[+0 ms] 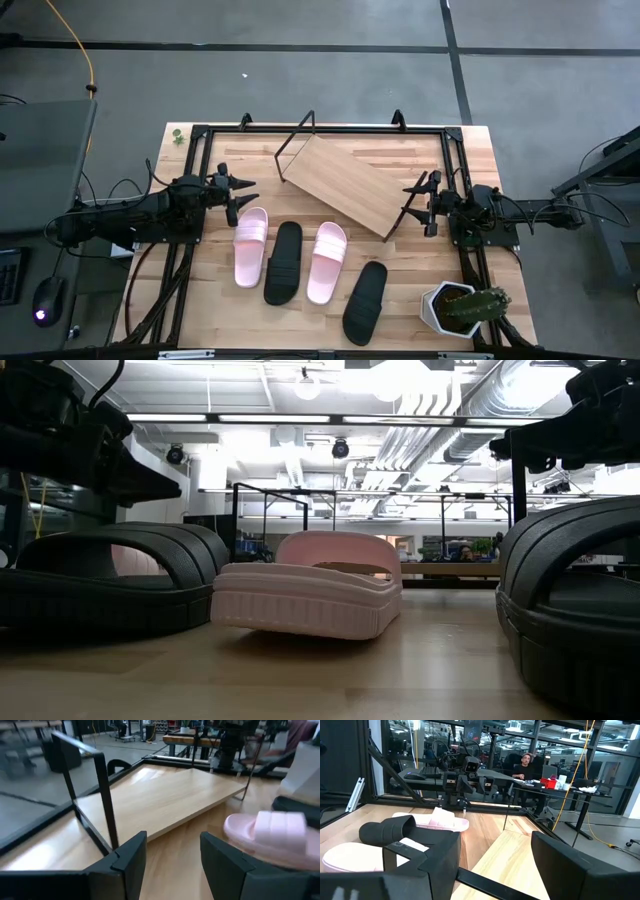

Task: Pick and place slides into the shelf
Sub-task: Put the left pink slipper on the shelf

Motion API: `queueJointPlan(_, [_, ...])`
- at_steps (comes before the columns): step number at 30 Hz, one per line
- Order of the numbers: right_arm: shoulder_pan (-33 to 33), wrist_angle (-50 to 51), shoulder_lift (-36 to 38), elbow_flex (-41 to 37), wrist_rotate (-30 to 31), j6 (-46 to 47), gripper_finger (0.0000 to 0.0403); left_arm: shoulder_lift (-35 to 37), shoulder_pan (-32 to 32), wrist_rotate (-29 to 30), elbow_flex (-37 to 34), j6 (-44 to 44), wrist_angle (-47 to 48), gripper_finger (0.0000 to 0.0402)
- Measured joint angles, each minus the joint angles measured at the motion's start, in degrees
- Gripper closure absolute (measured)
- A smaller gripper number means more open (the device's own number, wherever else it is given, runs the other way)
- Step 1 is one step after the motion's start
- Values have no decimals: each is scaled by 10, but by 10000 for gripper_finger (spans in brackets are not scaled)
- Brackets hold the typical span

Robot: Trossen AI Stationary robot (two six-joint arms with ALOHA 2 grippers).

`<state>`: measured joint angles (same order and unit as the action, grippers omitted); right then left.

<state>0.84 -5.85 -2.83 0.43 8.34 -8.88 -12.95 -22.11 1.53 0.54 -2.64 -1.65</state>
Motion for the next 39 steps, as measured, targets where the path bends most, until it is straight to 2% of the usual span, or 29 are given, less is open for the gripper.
queueJointPlan(3, [0, 0, 0, 0, 0, 0, 169, 0, 0, -6, 0, -39, 0, 234])
queueJointPlan(15, [0, -7, 0, 0, -2, 27, 169, 0, 0, -3, 0, -48, -29, 234])
queueJointPlan(27, [0, -15, 0, 0, 1, 38, 169, 0, 0, 70, 0, -60, -53, 234])
queueJointPlan(32, [0, -25, 0, 2, 1, 74, 169, 0, 0, 67, 0, -68, -54, 234])
queueJointPlan(39, [0, -74, 0, 16, 1, 75, 169, 0, 0, 55, 0, -97, -56, 234])
